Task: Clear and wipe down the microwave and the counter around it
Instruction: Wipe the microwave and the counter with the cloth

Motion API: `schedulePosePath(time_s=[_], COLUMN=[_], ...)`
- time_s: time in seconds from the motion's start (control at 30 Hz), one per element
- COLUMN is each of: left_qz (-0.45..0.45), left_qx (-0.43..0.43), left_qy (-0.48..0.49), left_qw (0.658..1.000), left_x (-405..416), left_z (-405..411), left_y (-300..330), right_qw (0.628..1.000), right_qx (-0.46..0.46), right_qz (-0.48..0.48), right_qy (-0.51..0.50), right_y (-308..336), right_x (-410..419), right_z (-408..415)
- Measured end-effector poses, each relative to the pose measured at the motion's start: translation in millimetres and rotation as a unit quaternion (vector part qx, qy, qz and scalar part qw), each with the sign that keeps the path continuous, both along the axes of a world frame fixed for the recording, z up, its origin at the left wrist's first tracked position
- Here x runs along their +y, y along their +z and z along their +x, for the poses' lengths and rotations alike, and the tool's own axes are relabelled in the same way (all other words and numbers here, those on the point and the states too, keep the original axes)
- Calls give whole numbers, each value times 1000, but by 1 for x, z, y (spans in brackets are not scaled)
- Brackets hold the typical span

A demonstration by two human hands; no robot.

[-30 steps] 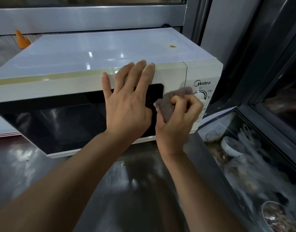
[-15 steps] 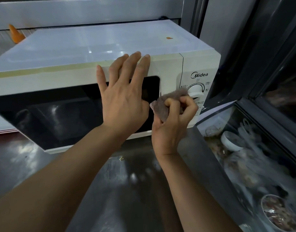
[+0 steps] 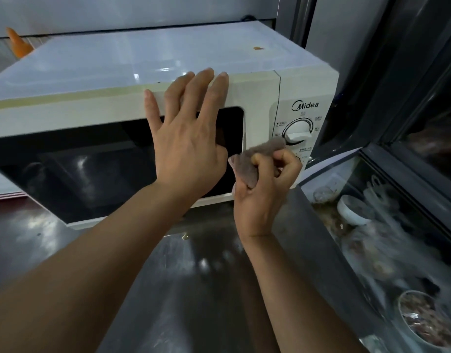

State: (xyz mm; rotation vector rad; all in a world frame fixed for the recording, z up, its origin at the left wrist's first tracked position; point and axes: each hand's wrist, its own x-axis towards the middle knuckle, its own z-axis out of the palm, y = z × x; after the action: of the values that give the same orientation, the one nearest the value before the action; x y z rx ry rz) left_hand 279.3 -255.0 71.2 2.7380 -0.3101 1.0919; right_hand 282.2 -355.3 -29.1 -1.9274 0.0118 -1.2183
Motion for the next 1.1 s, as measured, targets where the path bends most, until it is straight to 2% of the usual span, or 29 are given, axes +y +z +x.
schedulePosePath(time_s=[0.13, 0.23, 0.37, 0.47, 0.77, 0.97, 1.1], left_qz=[-3, -3, -5, -13, -14, -6, -2], left_qx=[15, 18, 20, 18, -10, -7, -9], left_qy=[1, 0, -3, -9, 2, 7, 10], left_qw=[1000, 1000, 1000, 1000, 1000, 1000, 1000], left_x=[0, -1, 0, 0, -2, -2, -2], left_z=[-3, -4, -3, -1, 3, 0, 0], left_y=[2, 3, 3, 3, -2, -2, 0], right_qw=[997, 996, 998, 999, 1000, 993, 986], right_qx=[68, 86, 30, -25, 9, 115, 157], right_qz=[-11, 13, 57, 33, 14, 9, 38], right_qy=[29, 37, 25, 2, 24, 18, 45], right_y=[-25, -18, 26, 49, -18, -48, -42], right_x=[-6, -6, -6, -6, -1, -1, -5], right_z=[-16, -20, -11, 5, 1, -10, -14])
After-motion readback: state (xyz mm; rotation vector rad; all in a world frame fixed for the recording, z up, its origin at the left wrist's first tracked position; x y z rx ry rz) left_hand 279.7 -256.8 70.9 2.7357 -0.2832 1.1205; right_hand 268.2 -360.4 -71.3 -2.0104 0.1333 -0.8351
